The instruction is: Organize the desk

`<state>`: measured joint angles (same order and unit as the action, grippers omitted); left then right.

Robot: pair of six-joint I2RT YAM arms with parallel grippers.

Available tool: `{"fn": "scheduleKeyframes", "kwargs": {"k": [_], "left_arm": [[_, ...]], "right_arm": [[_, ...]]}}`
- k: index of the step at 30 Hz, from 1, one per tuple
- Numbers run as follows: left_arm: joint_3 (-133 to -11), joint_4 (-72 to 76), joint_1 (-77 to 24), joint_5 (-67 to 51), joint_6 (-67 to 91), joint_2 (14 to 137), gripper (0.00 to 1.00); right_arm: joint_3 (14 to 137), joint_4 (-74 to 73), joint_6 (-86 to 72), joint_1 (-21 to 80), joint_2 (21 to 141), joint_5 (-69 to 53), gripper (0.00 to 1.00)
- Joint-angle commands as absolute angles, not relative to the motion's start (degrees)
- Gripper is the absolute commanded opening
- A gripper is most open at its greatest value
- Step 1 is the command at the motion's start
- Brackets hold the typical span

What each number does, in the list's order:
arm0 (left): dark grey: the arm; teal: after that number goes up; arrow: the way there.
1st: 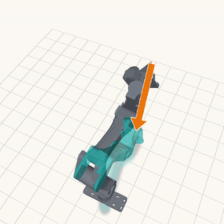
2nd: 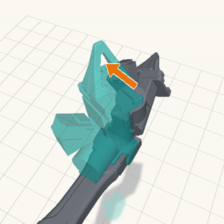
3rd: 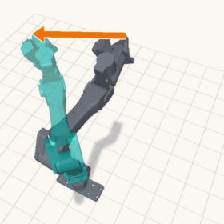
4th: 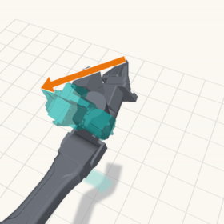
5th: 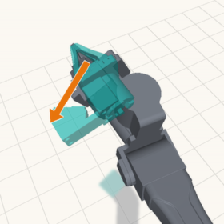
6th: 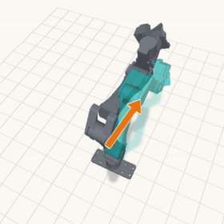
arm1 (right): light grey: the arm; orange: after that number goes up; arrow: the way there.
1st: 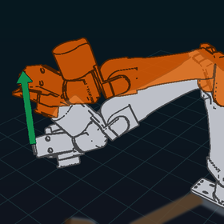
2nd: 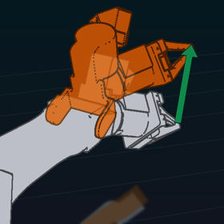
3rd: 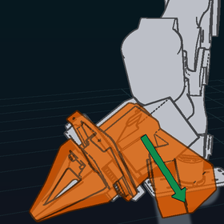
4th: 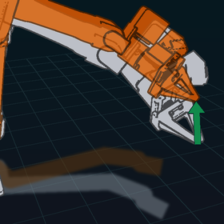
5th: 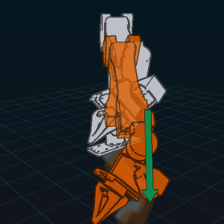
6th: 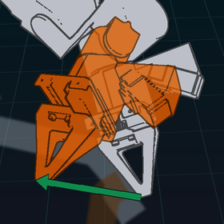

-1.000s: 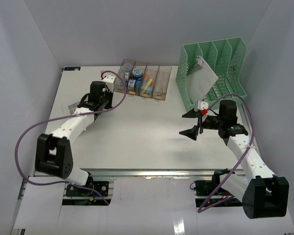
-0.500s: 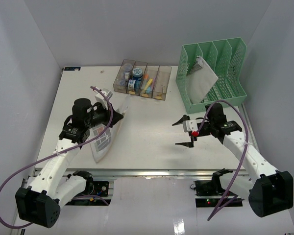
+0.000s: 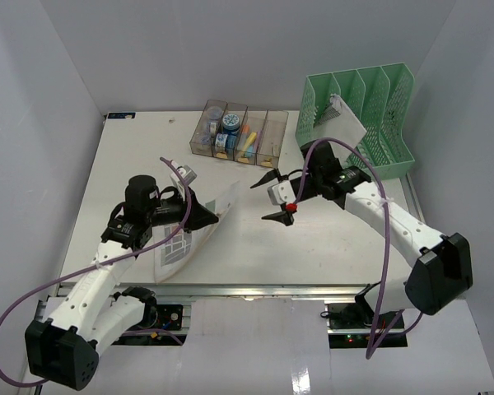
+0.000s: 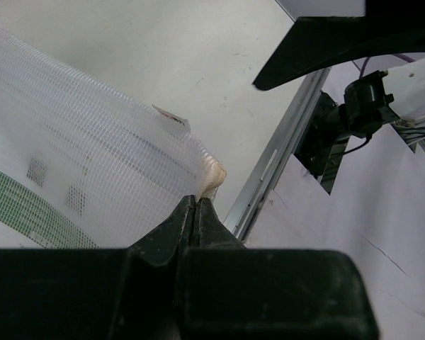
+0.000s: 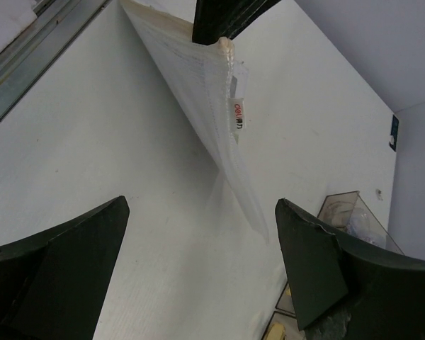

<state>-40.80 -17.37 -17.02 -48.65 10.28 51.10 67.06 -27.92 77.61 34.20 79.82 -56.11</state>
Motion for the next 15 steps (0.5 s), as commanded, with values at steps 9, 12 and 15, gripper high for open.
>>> {"fn": "scheduleKeyframes", "kwargs": {"k": [9,12,15], "left_arm": [[-42.35,-17.22,-17.58,-54.83,11.59,44.22,0.0],[-42.13,-18.24,-17.58,-54.53,11.51,42.82,0.0],[-42.37,-18.32,-17.58,-54.41,12.31,41.52,0.0]], "right_arm": [[74.45,-19.72,70.88,42.57,90.51,-45.67,0.9],[76.74,-20.75,70.44,43.09,93.25,-46.79,0.94],[77.25,-21.63,70.71,44.75,94.57,-48.4,0.97]]}}
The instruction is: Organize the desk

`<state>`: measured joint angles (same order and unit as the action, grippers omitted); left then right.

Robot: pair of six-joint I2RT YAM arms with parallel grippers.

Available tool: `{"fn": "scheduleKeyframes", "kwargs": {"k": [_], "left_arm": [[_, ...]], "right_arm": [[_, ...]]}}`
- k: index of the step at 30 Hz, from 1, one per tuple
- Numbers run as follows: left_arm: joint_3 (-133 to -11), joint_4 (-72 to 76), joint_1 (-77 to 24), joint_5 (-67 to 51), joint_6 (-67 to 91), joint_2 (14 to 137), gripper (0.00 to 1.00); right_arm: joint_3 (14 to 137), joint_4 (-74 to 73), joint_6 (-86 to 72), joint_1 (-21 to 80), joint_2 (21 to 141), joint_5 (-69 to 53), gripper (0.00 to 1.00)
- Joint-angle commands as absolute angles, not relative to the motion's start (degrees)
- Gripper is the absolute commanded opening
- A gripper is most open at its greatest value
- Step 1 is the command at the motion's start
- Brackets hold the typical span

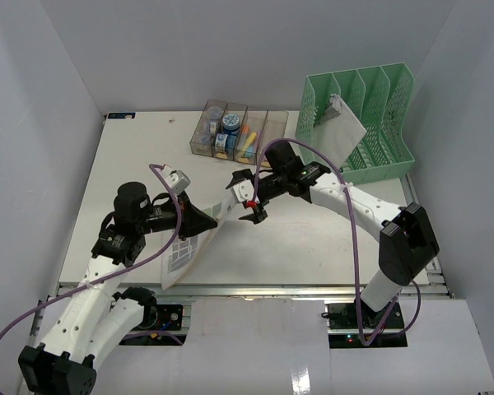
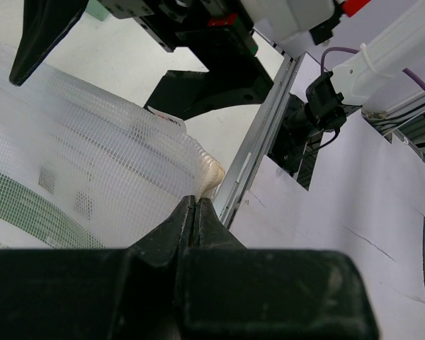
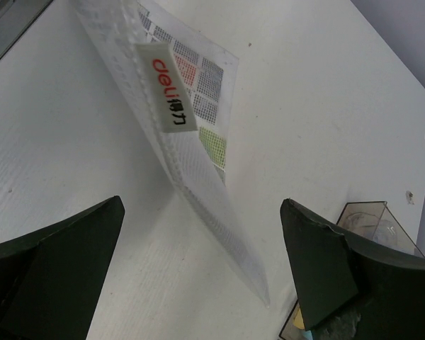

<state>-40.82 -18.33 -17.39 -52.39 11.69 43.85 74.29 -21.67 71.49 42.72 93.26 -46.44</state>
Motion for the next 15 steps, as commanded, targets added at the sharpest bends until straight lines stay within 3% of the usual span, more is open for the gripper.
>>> {"fn": "scheduleKeyframes", "kwargs": {"k": [1,8,15], "left_arm": [[-42.65,-18.29,-17.58,-54.48,12.67,41.06,0.0],[-44.47,-17.66,-17.58,-53.7,14.68,37.44,0.0],[-44.94,-15.95,-17.58,-53.33,16.82,36.34,0.0]], "right_arm": [[77.18,-21.91,70.89,45.39,94.71,-49.14,0.96],[78.65,-31.05,77.37,45.97,95.35,-59.86,0.7],[77.59,-32.52,78.37,46.25,92.67,-59.83,0.26]]}}
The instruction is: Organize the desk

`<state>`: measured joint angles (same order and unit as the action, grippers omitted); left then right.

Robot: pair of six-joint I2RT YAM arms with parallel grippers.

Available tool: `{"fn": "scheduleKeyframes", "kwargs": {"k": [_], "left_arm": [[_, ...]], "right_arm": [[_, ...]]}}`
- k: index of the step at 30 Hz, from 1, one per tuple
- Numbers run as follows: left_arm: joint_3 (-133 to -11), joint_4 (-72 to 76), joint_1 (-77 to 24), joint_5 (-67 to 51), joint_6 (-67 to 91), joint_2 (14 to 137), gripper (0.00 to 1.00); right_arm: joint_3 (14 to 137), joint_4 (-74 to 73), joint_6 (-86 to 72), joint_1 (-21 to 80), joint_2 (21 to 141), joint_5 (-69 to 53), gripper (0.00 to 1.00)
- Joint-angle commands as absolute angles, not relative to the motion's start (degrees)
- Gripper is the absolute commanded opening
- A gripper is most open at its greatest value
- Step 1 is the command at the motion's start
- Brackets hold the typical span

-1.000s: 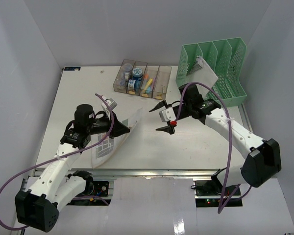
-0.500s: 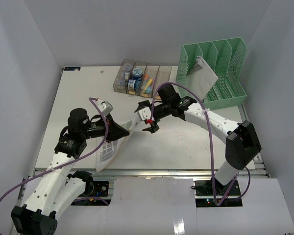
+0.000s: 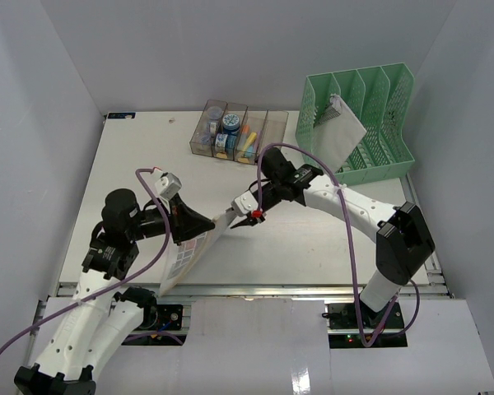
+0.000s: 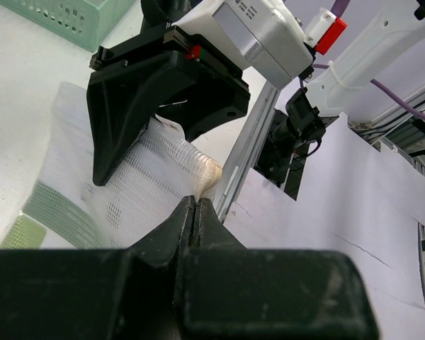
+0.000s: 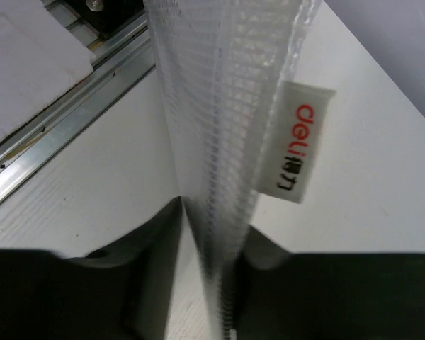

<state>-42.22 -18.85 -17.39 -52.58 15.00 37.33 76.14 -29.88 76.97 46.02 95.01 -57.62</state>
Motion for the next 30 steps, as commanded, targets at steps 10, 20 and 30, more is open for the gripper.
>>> {"fn": "scheduleKeyframes", "kwargs": {"k": [10,20,30], "left_arm": [[-50.64,-16.54,-17.58,-45.91,17.3,36.28,0.34],[-50.35,-22.38,-17.58,-23.27,8.39,30.29,0.98],[-38.06,-23.84,-17.63,-20.38,4.19,23.38,0.98]], "right_arm": [[74.92,-21.07,53.46,46.16,80.8,-42.68,0.08],[75.64,-13.88,26.55,26.01,68.06,-22.41,0.08],[93.84,-14.08,9.15,9.07,70.08,-19.74,0.08]]}}
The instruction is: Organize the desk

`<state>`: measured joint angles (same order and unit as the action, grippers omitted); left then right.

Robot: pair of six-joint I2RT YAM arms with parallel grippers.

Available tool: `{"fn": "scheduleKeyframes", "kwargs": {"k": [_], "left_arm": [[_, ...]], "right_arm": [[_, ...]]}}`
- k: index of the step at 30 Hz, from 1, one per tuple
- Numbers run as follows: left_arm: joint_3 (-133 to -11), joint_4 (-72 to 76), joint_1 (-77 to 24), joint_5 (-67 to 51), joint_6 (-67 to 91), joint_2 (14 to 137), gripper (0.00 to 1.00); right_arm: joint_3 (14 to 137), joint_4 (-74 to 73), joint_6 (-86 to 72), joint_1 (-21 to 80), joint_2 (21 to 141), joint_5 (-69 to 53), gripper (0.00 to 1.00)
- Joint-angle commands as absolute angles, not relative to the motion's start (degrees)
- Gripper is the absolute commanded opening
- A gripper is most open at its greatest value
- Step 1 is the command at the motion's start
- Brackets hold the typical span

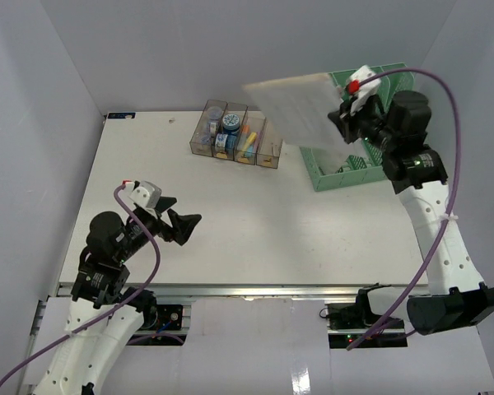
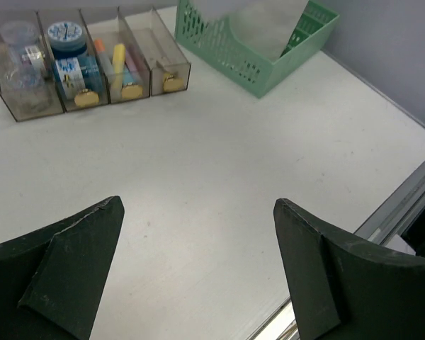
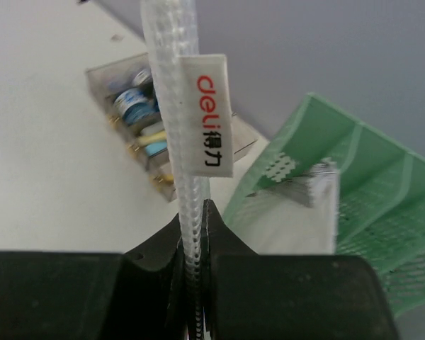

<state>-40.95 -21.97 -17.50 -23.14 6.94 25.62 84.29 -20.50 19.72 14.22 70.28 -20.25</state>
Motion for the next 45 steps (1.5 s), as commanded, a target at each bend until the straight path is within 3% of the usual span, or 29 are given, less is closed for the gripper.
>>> {"fn": "scheduleKeyframes", "kwargs": {"k": [1,14,25,45], "left_arm": [[-37.22,-23.88,-17.7,-20.23,4.0,22.8,0.98],[-33.53,-22.32,-18.02,-20.13,4.48,19.0,0.98],[-32.71,-21.8,-18.02,-20.72,4.91,16.72,0.98],[-30.85,-21.45,-18.54,-20.74,6.06,11.07,0.98]], "right_arm": [[95.22,-13.96,8.57,7.96,70.43,-19.97,0.08],[102.96,-8.36,10.71,4.22,71.75,-6.5,0.08],[98.35,-4.33,14.75,4.13,67.24,5.12,0.08],[87.66,-5.01,8.25,0.7,66.7,6.07,0.08]]}}
